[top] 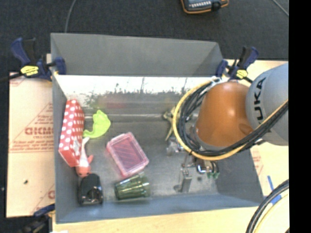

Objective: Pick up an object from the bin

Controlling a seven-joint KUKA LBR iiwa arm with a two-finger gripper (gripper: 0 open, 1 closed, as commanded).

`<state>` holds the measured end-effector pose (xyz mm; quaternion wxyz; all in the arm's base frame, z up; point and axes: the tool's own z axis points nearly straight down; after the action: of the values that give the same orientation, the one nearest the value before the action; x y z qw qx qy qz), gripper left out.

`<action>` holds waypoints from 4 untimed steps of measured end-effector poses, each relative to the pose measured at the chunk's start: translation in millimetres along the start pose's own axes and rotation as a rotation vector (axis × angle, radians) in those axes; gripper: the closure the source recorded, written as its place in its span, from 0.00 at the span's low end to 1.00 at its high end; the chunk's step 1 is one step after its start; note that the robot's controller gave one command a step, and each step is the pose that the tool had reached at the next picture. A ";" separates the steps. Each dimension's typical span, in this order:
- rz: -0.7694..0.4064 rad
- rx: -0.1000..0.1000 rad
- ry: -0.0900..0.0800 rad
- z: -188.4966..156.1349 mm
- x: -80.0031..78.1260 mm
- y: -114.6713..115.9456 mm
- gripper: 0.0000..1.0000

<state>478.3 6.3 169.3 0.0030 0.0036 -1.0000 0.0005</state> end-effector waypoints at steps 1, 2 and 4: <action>0.000 0.000 -0.009 -4.1 -1.9 0.1 0.00; -0.131 0.000 -0.008 101.1 -50.7 77.9 0.00; -0.248 0.001 -0.016 59.4 -72.4 119.1 0.00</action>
Offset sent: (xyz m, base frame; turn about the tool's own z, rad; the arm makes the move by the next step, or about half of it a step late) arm 0.0492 0.0770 -0.0993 -0.1236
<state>549.5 125.8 109.3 -0.0051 0.1271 -0.9919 0.0004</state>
